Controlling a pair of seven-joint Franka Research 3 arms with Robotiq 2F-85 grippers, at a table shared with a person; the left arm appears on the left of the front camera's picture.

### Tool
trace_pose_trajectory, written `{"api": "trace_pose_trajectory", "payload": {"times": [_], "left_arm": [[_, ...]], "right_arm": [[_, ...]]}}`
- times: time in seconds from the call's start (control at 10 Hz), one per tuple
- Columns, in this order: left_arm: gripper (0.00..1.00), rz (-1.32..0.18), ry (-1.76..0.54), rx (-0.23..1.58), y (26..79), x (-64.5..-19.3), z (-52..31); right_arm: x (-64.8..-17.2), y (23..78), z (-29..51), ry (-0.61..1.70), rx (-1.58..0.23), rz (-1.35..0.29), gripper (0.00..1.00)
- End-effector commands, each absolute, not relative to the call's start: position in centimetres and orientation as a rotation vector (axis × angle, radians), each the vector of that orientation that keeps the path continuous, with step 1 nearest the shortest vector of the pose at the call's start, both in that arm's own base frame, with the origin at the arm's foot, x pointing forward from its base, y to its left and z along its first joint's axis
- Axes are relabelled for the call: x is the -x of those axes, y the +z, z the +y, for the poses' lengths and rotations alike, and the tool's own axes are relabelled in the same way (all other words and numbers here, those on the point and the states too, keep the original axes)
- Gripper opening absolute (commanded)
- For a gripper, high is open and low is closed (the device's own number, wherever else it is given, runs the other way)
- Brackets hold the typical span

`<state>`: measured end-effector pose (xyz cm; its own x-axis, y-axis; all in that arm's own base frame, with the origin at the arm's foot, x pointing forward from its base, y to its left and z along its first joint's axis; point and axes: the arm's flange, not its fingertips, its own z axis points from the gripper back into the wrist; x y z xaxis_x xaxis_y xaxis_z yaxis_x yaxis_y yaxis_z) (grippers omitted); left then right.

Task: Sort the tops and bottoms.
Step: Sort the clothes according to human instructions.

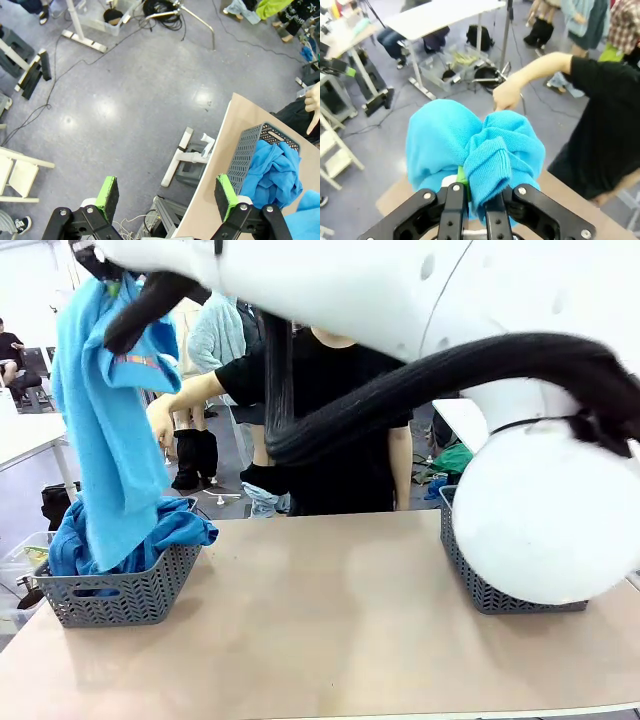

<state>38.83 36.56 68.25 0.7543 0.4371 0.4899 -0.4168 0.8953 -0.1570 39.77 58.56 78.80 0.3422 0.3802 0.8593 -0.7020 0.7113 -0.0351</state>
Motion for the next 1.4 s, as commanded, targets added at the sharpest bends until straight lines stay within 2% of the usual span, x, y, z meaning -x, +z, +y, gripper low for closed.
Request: {"api": "trace_pose_trajectory", "payload": {"times": [0.0, 0.2, 0.5, 0.6, 1.3], "left_arm": [[1.0, -0.554, 0.467, 0.035, 68.3, -38.6, 36.6], [1.0, -0.554, 0.467, 0.035, 68.3, -38.6, 36.6], [1.0, -0.554, 0.467, 0.035, 68.3, -38.6, 36.6], [1.0, -0.554, 0.467, 0.035, 68.3, -38.6, 36.6], [1.0, -0.554, 0.467, 0.035, 68.3, -38.6, 36.6]], "right_arm": [[-53.7, 90.2, 79.3, 0.693, -0.376, -0.951, 0.0], [-57.9, 85.0, 81.3, 0.624, -0.283, -0.898, 0.0], [-60.9, 77.3, 82.9, 0.641, -0.223, -0.677, 0.0], [-45.7, 67.1, 61.6, 0.65, -0.234, -0.841, 0.0], [-45.6, 67.3, 61.4, 0.646, -0.236, -0.82, 0.0]]}}
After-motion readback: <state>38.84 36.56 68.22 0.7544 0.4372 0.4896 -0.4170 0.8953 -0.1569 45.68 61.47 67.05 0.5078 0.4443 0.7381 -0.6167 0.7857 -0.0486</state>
